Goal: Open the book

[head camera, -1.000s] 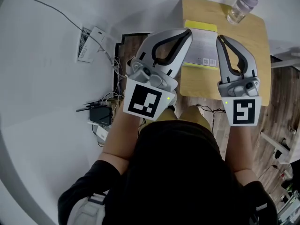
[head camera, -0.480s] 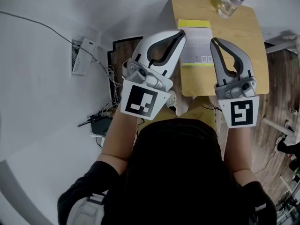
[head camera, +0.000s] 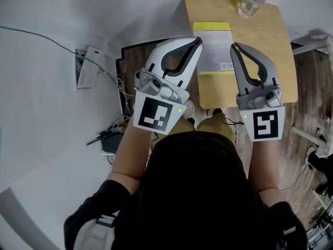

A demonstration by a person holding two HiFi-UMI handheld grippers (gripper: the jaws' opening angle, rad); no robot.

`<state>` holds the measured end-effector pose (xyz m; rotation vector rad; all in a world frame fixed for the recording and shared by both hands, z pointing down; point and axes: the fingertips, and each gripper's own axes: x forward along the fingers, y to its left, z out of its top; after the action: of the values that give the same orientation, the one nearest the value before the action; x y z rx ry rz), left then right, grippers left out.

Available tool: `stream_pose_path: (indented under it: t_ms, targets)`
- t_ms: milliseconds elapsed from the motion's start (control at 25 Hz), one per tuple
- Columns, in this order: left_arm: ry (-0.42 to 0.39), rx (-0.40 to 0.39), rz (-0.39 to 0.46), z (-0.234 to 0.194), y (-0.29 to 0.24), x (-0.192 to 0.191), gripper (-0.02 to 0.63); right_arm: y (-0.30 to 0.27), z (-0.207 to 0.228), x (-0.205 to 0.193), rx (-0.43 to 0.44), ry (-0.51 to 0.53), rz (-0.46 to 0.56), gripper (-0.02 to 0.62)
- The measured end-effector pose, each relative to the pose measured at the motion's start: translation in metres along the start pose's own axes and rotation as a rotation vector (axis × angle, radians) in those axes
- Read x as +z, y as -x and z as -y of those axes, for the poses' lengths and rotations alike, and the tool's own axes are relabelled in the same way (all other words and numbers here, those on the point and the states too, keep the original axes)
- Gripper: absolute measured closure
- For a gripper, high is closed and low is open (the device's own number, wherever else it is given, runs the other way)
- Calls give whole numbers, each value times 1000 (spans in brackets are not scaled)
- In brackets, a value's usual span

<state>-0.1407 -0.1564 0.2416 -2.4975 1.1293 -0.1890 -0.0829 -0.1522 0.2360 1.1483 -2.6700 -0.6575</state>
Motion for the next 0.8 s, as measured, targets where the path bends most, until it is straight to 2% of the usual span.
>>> stream_pose_path:
  t_ms: [400,560,800]
  targets:
    - [33,-30,7,12,-8,-12,595,-10,-16,-33,29,-17,-64,563]
    - [36,-30,-17,13,-10,-24,595,-10,-33,-57,72,8,-135,563]
    - [55,-37,-44,21,-9,-39,595,-12,-60,-82,146,37,-167,563]
